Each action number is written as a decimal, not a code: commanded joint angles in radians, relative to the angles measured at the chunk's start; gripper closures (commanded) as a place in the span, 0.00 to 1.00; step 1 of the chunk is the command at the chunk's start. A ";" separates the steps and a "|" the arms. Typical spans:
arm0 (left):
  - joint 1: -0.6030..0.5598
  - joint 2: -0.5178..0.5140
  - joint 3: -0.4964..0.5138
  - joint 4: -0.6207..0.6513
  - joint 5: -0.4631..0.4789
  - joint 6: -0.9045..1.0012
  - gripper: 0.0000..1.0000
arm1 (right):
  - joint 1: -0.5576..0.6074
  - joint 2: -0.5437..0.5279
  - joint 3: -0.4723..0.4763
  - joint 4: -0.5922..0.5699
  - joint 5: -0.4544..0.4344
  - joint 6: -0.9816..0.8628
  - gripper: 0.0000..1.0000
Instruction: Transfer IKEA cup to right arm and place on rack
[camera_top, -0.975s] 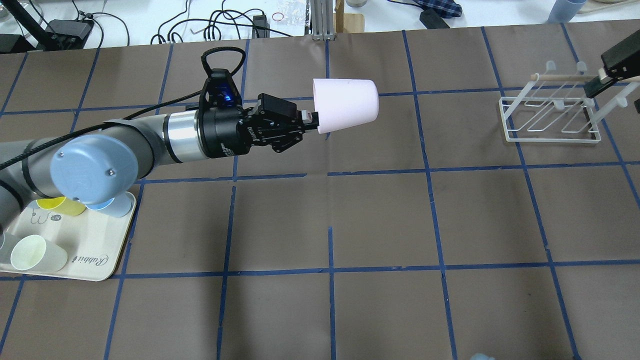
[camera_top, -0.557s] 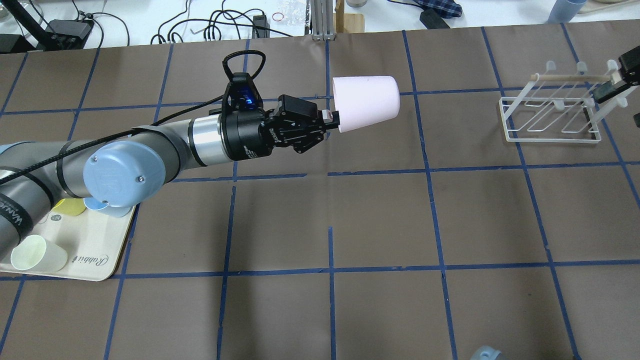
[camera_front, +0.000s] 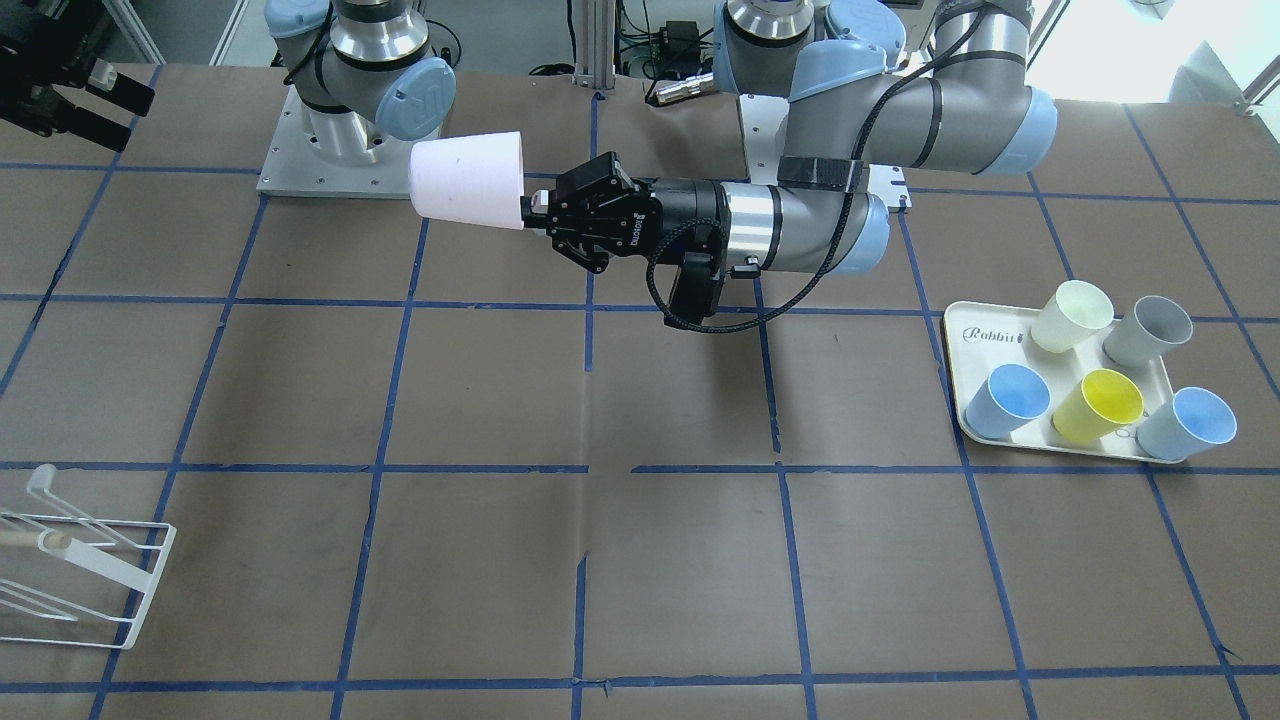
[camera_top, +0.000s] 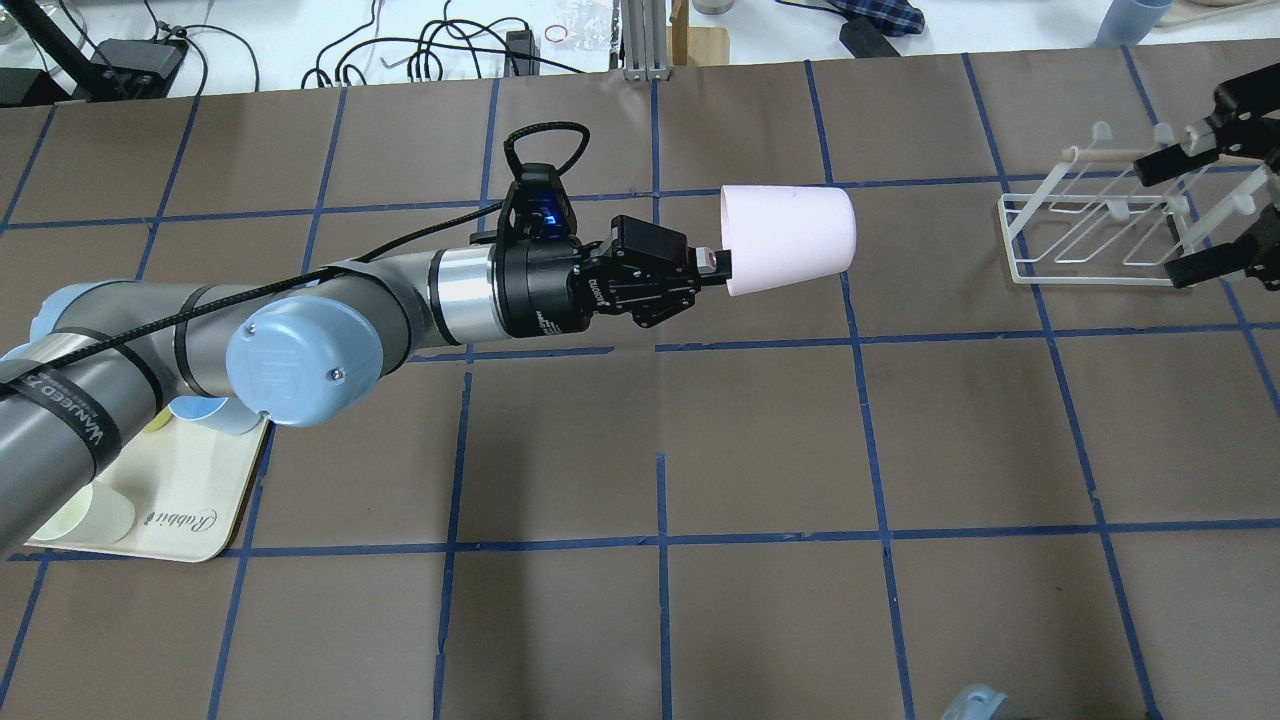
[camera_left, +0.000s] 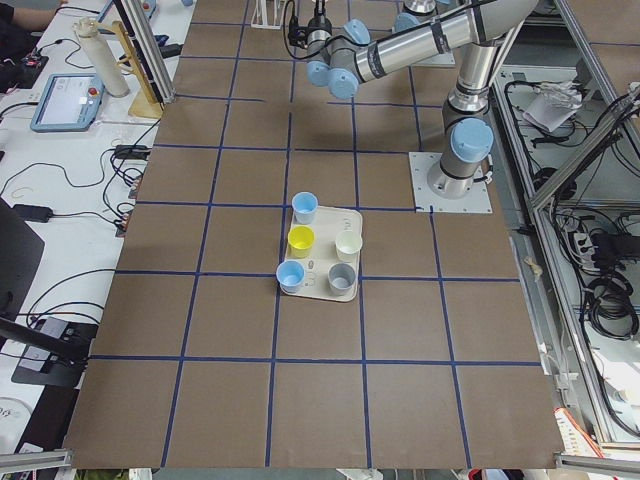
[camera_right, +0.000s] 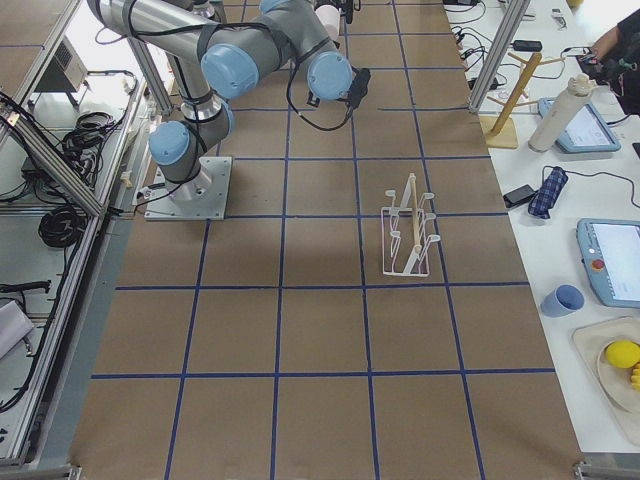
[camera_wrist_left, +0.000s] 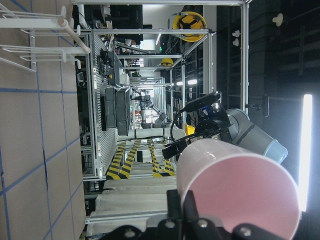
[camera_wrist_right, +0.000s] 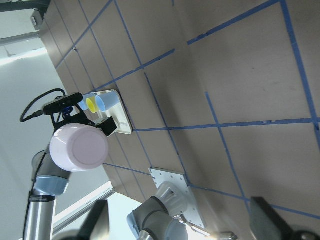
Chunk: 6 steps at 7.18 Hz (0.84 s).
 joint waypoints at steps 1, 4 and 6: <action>-0.005 0.008 0.002 0.001 0.000 0.000 1.00 | 0.000 0.030 0.002 0.083 0.103 -0.064 0.00; -0.005 0.005 0.004 0.001 0.000 0.000 1.00 | 0.011 0.180 0.016 0.233 0.099 -0.466 0.00; -0.006 0.002 0.004 0.012 -0.002 0.000 1.00 | 0.023 0.237 0.016 0.285 0.097 -0.662 0.00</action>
